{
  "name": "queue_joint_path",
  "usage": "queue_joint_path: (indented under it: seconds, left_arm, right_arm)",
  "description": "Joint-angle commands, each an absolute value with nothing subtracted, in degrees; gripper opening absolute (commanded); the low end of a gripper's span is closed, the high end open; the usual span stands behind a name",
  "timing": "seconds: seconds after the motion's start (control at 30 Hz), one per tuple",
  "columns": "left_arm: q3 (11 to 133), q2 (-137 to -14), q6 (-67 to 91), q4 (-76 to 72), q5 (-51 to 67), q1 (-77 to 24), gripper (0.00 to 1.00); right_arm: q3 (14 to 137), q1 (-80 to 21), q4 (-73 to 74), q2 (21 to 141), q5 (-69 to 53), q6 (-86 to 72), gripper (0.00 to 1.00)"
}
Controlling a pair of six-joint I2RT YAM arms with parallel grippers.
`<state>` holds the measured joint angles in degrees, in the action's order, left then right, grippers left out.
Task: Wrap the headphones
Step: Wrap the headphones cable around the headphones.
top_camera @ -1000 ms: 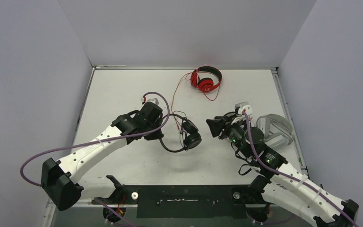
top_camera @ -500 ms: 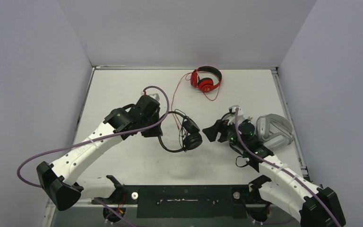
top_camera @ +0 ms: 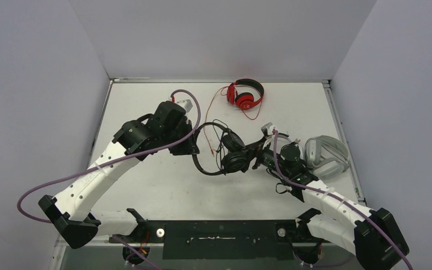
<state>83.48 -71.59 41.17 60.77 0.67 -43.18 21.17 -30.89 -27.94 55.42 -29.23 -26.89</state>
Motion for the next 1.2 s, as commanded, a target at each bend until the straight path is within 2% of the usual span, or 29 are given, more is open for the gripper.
queue_joint_path:
  seconds: [0.0,0.2,0.4,0.5,0.57,0.6,0.97,1.17]
  left_arm:
    - [88.9,-72.0,40.8,60.4,3.7,-43.4,0.00]
    - [92.3,-72.7,41.0,62.0,4.3,-43.4,0.00]
    - [93.8,-72.4,41.8,62.7,4.4,-43.4,0.00]
    - [94.2,-72.1,42.1,62.7,4.6,-43.5,0.00]
    - [94.1,-71.9,42.3,62.6,4.8,-43.4,0.00]
    - [93.9,-71.7,42.4,62.5,4.8,-43.4,0.00]
    - [90.4,-71.2,41.3,57.0,3.7,-41.6,0.00]
    - [88.3,-72.8,39.3,55.2,9.3,-36.7,0.00]
  right_arm:
    - [26.0,-31.9,-35.0,58.7,-30.6,-24.9,0.84]
    - [30.5,-35.5,-36.4,62.7,-29.8,-23.4,0.76]
    - [32.2,-36.5,-36.8,65.0,-25.9,-23.6,0.56]
    - [31.3,-36.5,-38.2,64.5,-23.2,-24.4,0.32]
    - [30.5,-36.6,-39.3,64.0,-22.1,-24.7,0.05]
    - [30.4,-36.6,-39.0,63.7,-21.9,-24.6,0.00]
    - [23.7,-38.3,-30.3,54.2,-25.4,-26.1,0.00]
    - [16.3,-39.6,-21.3,41.1,-16.3,-28.6,0.00]
